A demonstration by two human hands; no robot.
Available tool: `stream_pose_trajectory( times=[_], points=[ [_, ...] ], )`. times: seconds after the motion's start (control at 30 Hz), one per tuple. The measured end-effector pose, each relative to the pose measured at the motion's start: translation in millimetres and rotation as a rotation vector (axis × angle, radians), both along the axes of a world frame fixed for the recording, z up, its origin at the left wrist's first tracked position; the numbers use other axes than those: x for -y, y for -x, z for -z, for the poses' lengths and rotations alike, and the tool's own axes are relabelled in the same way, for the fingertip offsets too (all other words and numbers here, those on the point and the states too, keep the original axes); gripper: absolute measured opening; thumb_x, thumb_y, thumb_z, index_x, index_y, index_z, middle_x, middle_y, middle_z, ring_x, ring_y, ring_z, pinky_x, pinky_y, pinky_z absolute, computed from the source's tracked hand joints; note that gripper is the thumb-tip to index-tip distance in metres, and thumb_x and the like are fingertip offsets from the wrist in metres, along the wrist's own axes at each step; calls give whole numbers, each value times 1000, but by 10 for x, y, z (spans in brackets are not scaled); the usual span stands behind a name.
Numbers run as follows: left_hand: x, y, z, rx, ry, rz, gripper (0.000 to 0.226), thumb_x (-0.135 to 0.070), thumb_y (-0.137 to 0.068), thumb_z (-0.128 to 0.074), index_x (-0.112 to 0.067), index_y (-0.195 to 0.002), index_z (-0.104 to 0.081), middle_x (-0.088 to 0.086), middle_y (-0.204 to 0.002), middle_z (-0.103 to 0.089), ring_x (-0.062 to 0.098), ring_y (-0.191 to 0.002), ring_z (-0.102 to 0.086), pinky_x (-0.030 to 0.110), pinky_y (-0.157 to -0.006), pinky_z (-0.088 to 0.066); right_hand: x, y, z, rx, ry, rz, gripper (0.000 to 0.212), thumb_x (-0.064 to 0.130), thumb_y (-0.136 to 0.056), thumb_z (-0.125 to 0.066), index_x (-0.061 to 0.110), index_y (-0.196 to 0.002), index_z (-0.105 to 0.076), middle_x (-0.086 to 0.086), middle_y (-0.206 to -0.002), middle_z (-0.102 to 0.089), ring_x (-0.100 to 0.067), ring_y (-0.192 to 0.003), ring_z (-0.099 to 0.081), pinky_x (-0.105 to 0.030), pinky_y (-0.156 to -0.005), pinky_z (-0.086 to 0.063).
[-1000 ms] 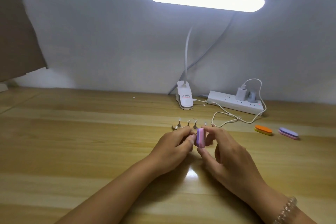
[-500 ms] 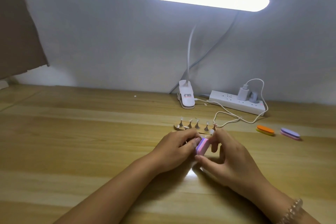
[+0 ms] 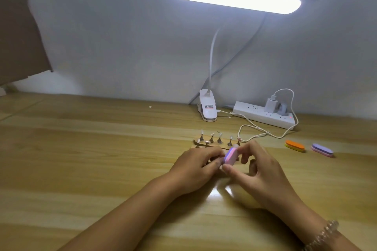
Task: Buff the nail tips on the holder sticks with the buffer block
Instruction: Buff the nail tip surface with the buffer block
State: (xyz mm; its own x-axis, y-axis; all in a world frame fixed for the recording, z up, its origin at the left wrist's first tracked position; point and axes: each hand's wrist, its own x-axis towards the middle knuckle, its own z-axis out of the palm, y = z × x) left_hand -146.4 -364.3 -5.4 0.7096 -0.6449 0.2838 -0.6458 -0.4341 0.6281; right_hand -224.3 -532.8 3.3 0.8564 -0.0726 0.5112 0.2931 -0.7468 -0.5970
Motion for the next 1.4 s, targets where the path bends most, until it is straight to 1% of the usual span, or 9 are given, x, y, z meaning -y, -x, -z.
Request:
stream_pose_trajectory(
  times=[0.1, 0.2, 0.3, 0.4, 0.7, 0.87, 1.1, 1.23, 1.4],
  points=[
    [-10, -8, 8, -32, 50, -14, 19, -21, -102, -50, -17, -107, -68, -4, -92, -69, 18, -86, -61, 41, -78, -49, -11, 1, 2, -33, -30, -49, 30, 29, -71, -85, 20, -84, -59, 3, -78, -58, -3, -59, -50, -14, -53, -34],
    [-2, 4, 11, -72, 121, -10, 18, -21, -103, -50, -17, -100, -67, -10, -81, -70, -1, -69, -59, 27, -66, -43, 73, -64, -16, 30, -180, 83, 27, 21, -76, -81, 25, -92, -60, 0, -83, -58, -8, -56, -44, -23, -57, -36],
    [2, 36, 2, -159, 211, -2, 14, -17, -103, -49, -19, -98, -61, -6, -81, -73, 2, -69, -67, 16, -58, -41, 85, -32, 2, 59, -150, 103, 29, 22, -77, -80, 30, -95, -58, 4, -83, -56, -7, -55, -44, -22, -55, -35],
    [-9, 21, 2, -103, 182, -18, 12, -18, -102, -51, -20, -94, -59, -12, -74, -62, 3, -63, -58, 30, -62, -45, -9, 7, 41, 44, 105, 34, 31, 28, -74, -82, 29, -95, -60, 12, -84, -55, -4, -67, -51, -18, -55, -36],
    [-19, 21, -11, -46, 144, -27, 12, -19, -100, -55, -19, -91, -63, -13, -69, -58, 10, -65, -51, 35, -67, -45, -25, 53, 38, 15, 262, 37, 34, 49, -70, -75, 30, -88, -54, 16, -82, -49, 2, -72, -49, -20, -53, -34],
    [-13, 5, -24, -67, 153, -21, 12, -18, -100, -55, -15, -93, -64, -14, -68, -60, -1, -56, -49, 31, -63, -42, 14, -24, -4, -1, 127, 81, 33, 48, -71, -78, 27, -85, -57, 15, -83, -52, 3, -78, -50, -19, -59, -33],
    [-29, 5, -12, -63, 140, -1, 13, -17, -100, -54, -14, -98, -66, -10, -77, -61, 5, -58, -51, 39, -68, -47, -26, 37, 32, 22, 219, 62, 36, 43, -70, -81, 28, -89, -55, 17, -82, -51, 1, -74, -50, -17, -54, -31],
    [-26, 7, -13, -106, 200, 17, 14, -16, -101, -53, -13, -96, -66, -14, -72, -63, -6, -56, -54, 25, -62, -43, 18, -18, 6, 48, 95, 91, 29, 48, -70, -75, 30, -84, -57, 15, -81, -53, 0, -75, -52, -24, -58, -36],
    [-26, -4, 5, -155, 236, -7, 19, -19, -103, -50, -26, -90, -61, -12, -72, -62, 5, -56, -57, 35, -64, -49, -36, 31, 13, 24, 159, 6, 33, 50, -70, -74, 30, -88, -56, 14, -82, -55, -8, -66, -51, -30, -55, -44]
  ],
)
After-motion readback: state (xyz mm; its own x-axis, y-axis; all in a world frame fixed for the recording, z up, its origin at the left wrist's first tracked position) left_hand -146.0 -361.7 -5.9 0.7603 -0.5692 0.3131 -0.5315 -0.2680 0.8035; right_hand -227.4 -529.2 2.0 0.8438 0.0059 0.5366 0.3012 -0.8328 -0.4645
